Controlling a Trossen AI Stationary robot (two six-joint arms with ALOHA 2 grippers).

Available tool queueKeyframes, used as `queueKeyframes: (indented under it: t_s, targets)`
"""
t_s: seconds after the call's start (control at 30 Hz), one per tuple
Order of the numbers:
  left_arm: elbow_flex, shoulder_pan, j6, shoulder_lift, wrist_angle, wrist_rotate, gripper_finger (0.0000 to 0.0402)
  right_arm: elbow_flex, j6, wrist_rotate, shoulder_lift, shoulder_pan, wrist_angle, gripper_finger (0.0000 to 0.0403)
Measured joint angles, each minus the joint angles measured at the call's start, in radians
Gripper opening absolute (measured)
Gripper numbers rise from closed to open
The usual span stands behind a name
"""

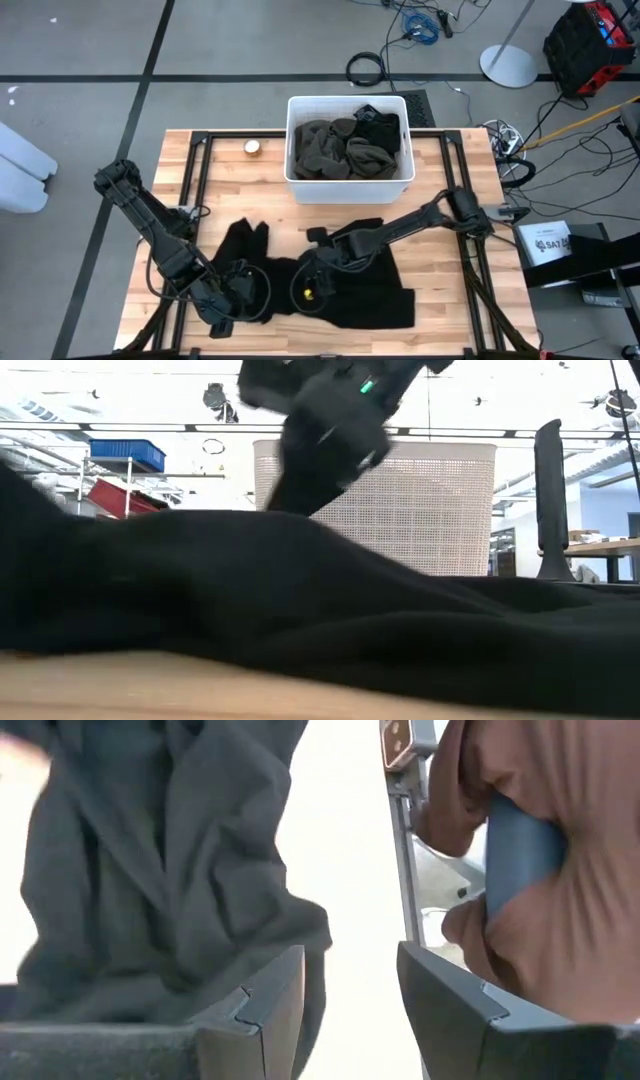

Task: Fold laundry
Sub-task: Fold the black shirt

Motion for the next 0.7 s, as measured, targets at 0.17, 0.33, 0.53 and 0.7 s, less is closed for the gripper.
queueKeyframes:
  t_s: [0.17, 0.33, 0.53, 0.7]
  targets:
    - [-0.002, 0.0, 0.0, 0.0, -0.007, -0.049, 0.0169, 0.0, 0.09, 0.04, -0.116, 0.059, -0.232, 0.0004]
    - [-0.02, 0.0, -0.002, 0.0, -0.004, -0.104, 0.0169, 0.0, 0.332, 0.041, -0.21, 0.143, -0.479, 0.0004]
    - [-0.05, 0.006, -0.002, 0.001, -0.006, -0.132, 0.0169, 0.0, 0.605, -0.041, -0.239, 0.251, -0.664, 0.0012]
    - [-0.05, 0.013, -0.002, 0.001, -0.002, -0.144, 0.0169, 0.0, 0.602, -0.001, -0.239, 0.306, -0.673, 0.0062]
